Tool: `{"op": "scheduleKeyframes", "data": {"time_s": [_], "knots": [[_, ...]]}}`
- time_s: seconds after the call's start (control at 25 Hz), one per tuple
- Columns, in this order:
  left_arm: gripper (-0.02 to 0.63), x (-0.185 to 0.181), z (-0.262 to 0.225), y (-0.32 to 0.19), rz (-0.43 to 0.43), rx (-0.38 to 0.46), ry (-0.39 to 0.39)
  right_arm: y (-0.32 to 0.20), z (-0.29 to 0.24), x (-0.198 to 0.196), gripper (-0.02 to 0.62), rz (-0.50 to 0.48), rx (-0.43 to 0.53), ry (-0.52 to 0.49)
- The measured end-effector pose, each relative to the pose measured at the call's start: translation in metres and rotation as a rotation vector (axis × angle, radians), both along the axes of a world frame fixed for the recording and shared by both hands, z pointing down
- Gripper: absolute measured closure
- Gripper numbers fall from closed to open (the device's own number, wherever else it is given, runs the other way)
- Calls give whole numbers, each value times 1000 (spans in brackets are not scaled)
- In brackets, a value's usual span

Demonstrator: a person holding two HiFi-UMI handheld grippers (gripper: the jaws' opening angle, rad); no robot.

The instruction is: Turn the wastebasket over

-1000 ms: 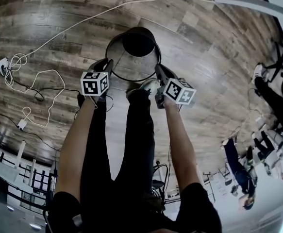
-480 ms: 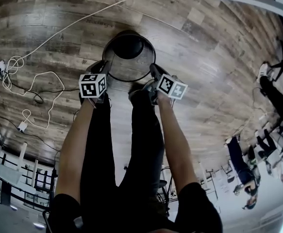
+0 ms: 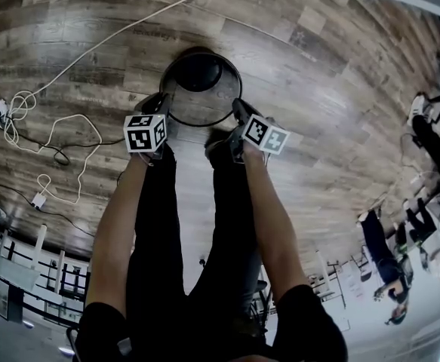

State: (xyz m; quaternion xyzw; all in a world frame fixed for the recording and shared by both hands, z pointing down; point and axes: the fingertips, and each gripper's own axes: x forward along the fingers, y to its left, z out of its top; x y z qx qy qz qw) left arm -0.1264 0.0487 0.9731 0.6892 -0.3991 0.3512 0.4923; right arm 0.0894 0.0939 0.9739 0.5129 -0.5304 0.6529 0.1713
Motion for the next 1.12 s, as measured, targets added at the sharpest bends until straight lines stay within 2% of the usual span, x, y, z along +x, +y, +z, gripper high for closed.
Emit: {"op": "scheduleKeyframes", "data": {"time_s": [0.44,0.6,0.76,0.96,1.12], "knots": [[521,-4,4,4,-28,-3,-4,6,3,-3,548,11,4,23],[520,-7,6,6,-76,-45,6,6,2,-5,545,-35,6,53],[463,-12,3,9,-114,-84,18,7,1,-2,514,-60,-7,92],[456,-30,-21,10,-154,-81,7,9,-20,6,488,-60,-26,125],[464,-39,-66,9,-173,-69,14,7,-58,2,489,-80,-23,135]]}}
